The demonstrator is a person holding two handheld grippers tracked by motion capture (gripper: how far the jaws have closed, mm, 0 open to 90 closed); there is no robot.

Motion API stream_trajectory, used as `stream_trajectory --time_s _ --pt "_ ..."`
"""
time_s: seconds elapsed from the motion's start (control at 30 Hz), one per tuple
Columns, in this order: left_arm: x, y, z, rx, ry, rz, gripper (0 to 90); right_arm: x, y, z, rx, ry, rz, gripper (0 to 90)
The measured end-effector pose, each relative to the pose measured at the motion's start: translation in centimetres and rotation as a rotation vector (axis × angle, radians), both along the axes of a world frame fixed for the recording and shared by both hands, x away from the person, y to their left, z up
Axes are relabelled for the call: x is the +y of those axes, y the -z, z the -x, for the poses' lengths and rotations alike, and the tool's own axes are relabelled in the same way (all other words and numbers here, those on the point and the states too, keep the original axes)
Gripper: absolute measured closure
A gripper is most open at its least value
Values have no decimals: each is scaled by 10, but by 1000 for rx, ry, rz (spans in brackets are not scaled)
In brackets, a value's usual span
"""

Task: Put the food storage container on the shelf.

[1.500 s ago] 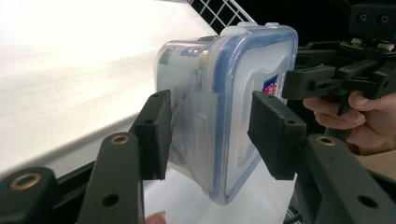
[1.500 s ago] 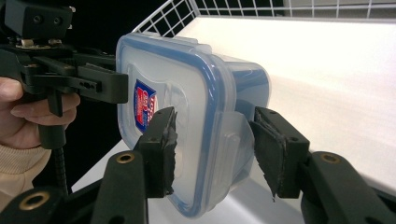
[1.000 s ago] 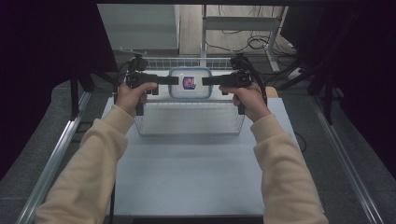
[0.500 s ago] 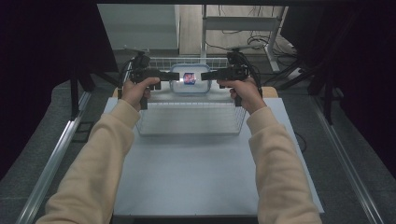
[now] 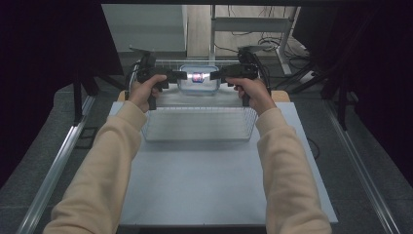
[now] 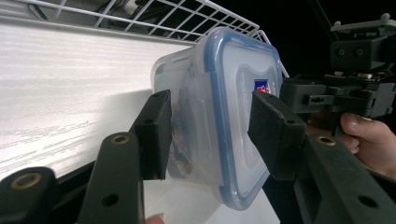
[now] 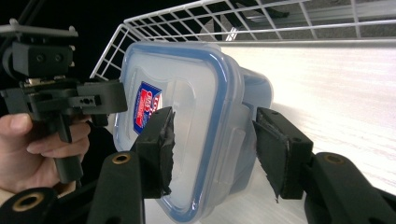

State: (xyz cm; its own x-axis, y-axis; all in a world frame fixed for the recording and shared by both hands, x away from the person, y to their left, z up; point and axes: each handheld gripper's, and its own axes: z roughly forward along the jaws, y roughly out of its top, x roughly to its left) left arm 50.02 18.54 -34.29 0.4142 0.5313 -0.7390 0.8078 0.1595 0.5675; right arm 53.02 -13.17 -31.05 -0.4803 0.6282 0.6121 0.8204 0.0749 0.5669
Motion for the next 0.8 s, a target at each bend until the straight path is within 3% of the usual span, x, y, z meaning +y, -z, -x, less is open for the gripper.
stream_trajectory --time_s 0.27,0.43,0.57,0.67,0.73,0.8 --pt "1 6 -7 41 -19 38 501 -1 7 -7 67 63 -51 481" --pt "1 9 -7 45 -29 55 495 -1 9 -8 72 81 -61 477" --pt "-1 9 -6 35 -40 44 482 0 9 -6 54 105 -50 471" --pt "-2 10 -7 37 -40 45 459 3 10 -6 56 102 -41 406" --pt "-3 8 -5 7 -45 49 388 5 10 -5 56 95 -56 322" --pt "-3 3 -1 -31 -61 26 304 6 8 -3 21 108 -45 249"
